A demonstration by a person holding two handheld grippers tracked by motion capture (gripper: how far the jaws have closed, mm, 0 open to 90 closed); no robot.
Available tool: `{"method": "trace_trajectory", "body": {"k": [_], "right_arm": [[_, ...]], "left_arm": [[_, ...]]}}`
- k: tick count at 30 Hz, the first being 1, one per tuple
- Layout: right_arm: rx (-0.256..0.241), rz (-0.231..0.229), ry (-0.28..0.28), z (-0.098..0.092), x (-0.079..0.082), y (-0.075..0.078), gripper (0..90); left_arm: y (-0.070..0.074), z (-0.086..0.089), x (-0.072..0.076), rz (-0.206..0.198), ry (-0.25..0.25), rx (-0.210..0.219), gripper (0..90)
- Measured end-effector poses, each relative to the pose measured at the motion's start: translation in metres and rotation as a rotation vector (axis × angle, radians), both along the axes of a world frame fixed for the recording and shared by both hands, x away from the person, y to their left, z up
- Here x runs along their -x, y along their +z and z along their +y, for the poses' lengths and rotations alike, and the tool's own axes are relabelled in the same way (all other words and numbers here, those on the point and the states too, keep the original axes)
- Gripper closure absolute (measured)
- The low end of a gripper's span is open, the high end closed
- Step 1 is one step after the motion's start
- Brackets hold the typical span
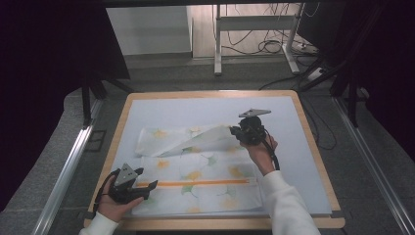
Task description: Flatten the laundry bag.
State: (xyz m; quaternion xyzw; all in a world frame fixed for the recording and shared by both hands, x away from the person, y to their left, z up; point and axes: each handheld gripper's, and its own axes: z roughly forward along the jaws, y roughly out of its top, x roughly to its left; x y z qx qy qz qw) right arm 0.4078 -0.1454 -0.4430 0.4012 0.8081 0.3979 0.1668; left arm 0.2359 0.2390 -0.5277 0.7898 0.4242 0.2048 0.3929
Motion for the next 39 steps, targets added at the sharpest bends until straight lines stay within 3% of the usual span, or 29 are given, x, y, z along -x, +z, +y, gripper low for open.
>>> {"method": "trace_trajectory", "body": {"k": [24,32,39], "right_arm": [[-0.032,0.048,-0.103,-0.016,-0.045,-0.017,86.6],[-0.087,0.085,-0.161,-0.03,-0.06,-0.03,86.6],[-0.095,0.088,-0.184,-0.031,-0.074,-0.032,86.6]], "left_arm": [[0.0,0.0,0.0,0.001,-0.004,-0.003,28.0],[0.0,0.001,0.0,0.001,-0.005,-0.002,28.0],[0.0,0.0,0.0,-0.002,-0.003,-0.006,28.0]]}}
